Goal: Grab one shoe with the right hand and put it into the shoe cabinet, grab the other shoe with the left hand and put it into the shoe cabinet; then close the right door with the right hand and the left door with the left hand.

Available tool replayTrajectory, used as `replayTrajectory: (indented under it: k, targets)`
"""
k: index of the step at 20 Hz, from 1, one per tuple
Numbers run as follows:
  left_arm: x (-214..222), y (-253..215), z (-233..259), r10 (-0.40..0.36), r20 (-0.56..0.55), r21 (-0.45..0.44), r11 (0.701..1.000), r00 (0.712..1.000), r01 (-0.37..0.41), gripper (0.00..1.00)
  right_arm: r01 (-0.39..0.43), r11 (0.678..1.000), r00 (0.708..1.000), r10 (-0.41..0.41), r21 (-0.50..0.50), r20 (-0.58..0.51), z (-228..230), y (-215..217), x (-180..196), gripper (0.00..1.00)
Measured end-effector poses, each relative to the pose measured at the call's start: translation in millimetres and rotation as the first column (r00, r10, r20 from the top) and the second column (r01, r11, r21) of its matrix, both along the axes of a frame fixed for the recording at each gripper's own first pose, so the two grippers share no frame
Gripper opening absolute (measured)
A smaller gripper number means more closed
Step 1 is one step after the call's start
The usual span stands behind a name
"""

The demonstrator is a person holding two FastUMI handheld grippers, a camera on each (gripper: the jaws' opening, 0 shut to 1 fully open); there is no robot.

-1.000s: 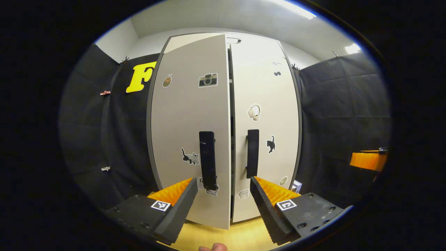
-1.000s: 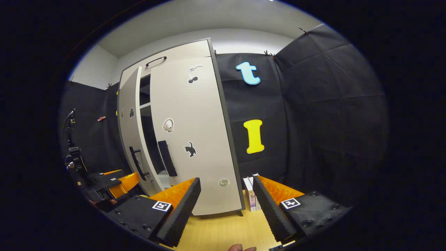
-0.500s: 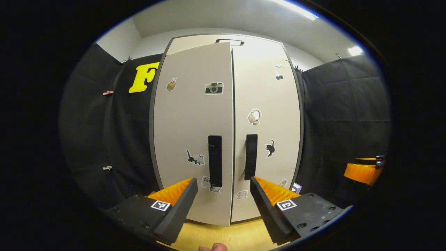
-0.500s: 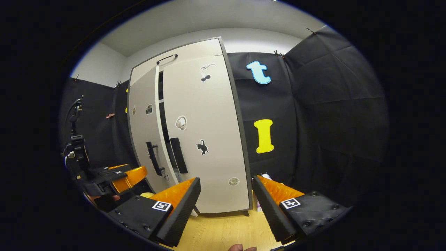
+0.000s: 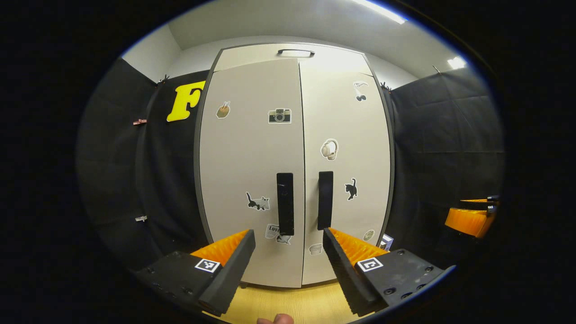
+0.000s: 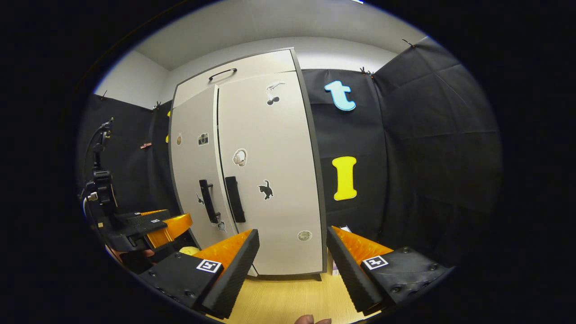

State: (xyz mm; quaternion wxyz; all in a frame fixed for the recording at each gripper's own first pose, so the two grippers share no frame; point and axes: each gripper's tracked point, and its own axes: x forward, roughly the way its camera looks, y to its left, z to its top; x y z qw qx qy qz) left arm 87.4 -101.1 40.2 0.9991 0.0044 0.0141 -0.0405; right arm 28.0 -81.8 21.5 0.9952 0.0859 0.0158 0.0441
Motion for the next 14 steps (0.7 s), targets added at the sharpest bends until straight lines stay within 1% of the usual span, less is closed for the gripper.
replayTrajectory:
  k: [14]
  targets:
    - [8.3, 4.3, 0.6, 0.011, -0.002, -0.009, 1.0, 1.0, -0.011, 0.94, 0.007, 1.0, 1.0, -0.007, -0.013, 0.0, -2.4, -1.9, 7.9, 0.98]
